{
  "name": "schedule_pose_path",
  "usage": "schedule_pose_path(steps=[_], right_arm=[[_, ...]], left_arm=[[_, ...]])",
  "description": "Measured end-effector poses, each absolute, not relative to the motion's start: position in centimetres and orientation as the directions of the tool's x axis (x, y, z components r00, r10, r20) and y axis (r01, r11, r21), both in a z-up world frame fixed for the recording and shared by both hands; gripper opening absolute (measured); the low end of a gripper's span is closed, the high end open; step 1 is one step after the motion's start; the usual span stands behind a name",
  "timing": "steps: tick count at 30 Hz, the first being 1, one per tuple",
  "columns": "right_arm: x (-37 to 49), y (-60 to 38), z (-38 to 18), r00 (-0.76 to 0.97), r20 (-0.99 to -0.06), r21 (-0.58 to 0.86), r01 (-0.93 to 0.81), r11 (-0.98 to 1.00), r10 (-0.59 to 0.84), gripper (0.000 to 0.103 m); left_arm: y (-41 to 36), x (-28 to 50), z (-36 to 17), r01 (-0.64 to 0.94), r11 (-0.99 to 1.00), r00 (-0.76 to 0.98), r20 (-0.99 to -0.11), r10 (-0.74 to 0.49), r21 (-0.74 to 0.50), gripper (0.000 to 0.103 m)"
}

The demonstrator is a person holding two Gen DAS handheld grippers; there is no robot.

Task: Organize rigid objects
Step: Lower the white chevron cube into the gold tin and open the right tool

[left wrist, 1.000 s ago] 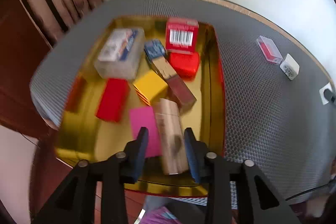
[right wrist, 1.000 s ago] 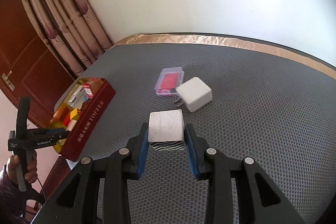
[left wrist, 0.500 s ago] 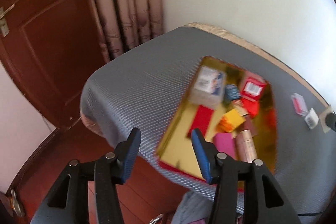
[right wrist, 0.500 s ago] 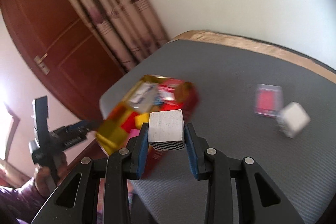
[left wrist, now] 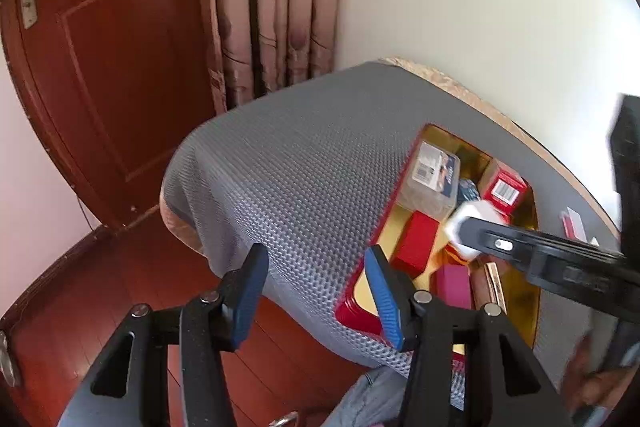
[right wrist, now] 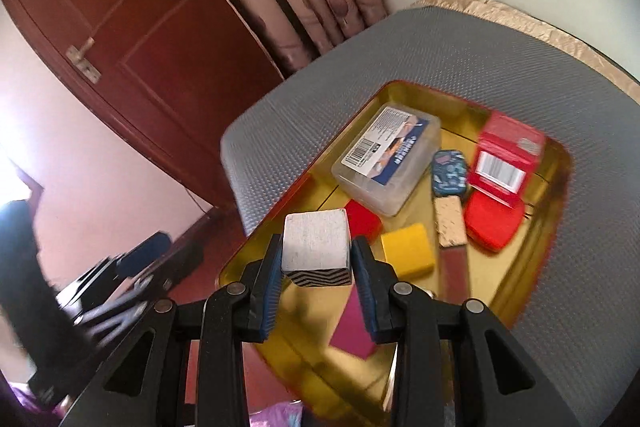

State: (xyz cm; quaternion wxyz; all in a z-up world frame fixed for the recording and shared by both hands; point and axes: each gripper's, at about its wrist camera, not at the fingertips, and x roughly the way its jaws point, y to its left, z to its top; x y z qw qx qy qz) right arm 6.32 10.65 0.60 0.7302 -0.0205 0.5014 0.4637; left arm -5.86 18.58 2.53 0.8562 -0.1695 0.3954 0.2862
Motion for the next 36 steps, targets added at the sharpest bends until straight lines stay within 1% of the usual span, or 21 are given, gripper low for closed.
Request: schedule_pose_path(steps=[9,17,19,23,25,28,30,33,36], right_arm=[[7.0,13.2,-1.5,0.063,-0.789,0.408,-0.689,0.599,0.611,0.032],[7.0,14.1,-1.6,0.076,-0.795,0.393,-0.691,0.606,0.602,0.032],[7.0,14.1,-1.3,0.081,-0.787,0.399,-0.69,0.604,0.612,0.033],[7.0,13.1,0.2,0.113,-0.738,0.433,-0.676,0.596,0.665,0.034],[7.0,12.3,1.1,0.134,-0.718,0.441,-0.671,0.596,0.683,0.035],[6.9,10.3,2.3,0.174,-0.686,0.447,-0.666,0.598,0.707,0.041],[6.8,8.7,2.8,0.197,-0.67,0.451,-0.659,0.603,0.716,0.049],[6.9,5.8,3.0,0.242,-0.661,0.443,-0.638,0.63,0.711,0.051],[6.8,2.6,2.6,0.286,-0.671,0.422,-0.612,0.669,0.684,0.051]], left_arm=[[18.2,-5.1,2.2,-0.607,0.794,0.515,-0.778,0.361,-0.033,0.051],[18.3,-4.8,1.5,-0.603,0.798,0.489,-0.797,0.354,-0.015,0.051],[18.2,-4.7,1.5,-0.6,0.8,0.486,-0.797,0.358,-0.008,0.051],[18.1,-4.6,1.4,-0.597,0.802,0.482,-0.796,0.366,0.008,0.051],[18.1,-4.6,1.3,-0.595,0.804,0.479,-0.798,0.365,0.01,0.051],[18.0,-4.6,1.2,-0.593,0.805,0.475,-0.801,0.365,0.015,0.051],[17.9,-4.5,1.2,-0.592,0.806,0.475,-0.8,0.367,0.018,0.051],[17.7,-4.6,1.5,-0.588,0.809,0.48,-0.794,0.373,0.024,0.051],[17.4,-4.7,1.7,-0.585,0.811,0.491,-0.784,0.38,0.026,0.051]])
